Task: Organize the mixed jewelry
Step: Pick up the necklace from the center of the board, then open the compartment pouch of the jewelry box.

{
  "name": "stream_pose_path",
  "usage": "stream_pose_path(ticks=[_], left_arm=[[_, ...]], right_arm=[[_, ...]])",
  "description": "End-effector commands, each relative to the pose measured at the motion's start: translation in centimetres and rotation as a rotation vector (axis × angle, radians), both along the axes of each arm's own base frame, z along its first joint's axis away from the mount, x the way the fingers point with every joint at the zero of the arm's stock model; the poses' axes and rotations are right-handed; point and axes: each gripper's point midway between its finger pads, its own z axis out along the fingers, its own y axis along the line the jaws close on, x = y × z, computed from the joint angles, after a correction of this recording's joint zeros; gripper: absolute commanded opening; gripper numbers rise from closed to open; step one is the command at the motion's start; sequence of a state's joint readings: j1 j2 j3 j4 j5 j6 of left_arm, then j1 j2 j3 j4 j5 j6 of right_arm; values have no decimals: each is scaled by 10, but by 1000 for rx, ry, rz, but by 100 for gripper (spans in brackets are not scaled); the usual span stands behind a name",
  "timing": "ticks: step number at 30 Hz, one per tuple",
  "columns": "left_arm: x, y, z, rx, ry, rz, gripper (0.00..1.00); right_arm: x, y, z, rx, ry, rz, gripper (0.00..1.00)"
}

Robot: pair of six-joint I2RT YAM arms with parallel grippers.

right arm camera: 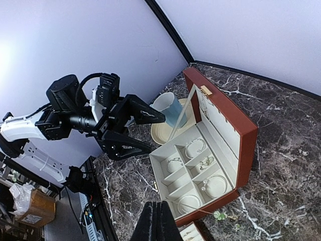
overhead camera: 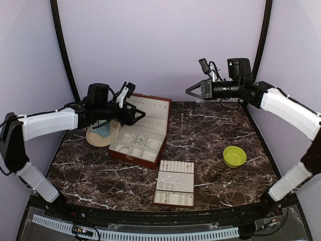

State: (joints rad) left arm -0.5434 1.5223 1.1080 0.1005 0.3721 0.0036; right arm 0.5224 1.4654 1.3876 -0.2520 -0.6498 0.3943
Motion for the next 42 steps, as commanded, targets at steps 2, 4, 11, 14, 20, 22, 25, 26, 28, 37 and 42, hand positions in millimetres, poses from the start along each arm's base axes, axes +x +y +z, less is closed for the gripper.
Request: stream_pose_path(ticks=[2, 4, 11, 14, 20, 22, 25, 26, 28, 37, 42], left_arm=[[7, -8, 1, 110, -168, -92, 72], [13, -10, -2, 140, -236, -108, 70], [38, -15, -28, 274, -423, -143, 68], [46, -15, -43, 336, -482, -147, 67], [65, -15, -67, 415, -555, -150, 58], [71, -15, -75, 426, -552, -158, 56], [78, -14, -83, 447, -553, -161, 53], [80, -15, -87, 453, -552, -162, 52], [84, -14, -90, 466, -558, -162, 51], [92, -10, -95, 497, -626, -124, 45], [93, -14, -79, 468, -675, -125, 45]], right_arm=[[11, 0, 18, -14, -83, -6, 0], [10, 3, 21, -2, -84, 3, 0], [5, 11, 26, 12, -94, 62, 0], [2, 12, 30, 15, -107, 78, 0], [-7, 16, 40, 41, -121, 123, 0], [-9, 18, 42, 46, -123, 134, 0], [-14, 24, 47, 43, -128, 156, 0], [-14, 26, 48, 39, -134, 159, 0], [-15, 30, 50, 32, -142, 166, 0], [-20, 46, 53, 33, -146, 199, 0], [-20, 51, 47, 25, -130, 211, 0]])
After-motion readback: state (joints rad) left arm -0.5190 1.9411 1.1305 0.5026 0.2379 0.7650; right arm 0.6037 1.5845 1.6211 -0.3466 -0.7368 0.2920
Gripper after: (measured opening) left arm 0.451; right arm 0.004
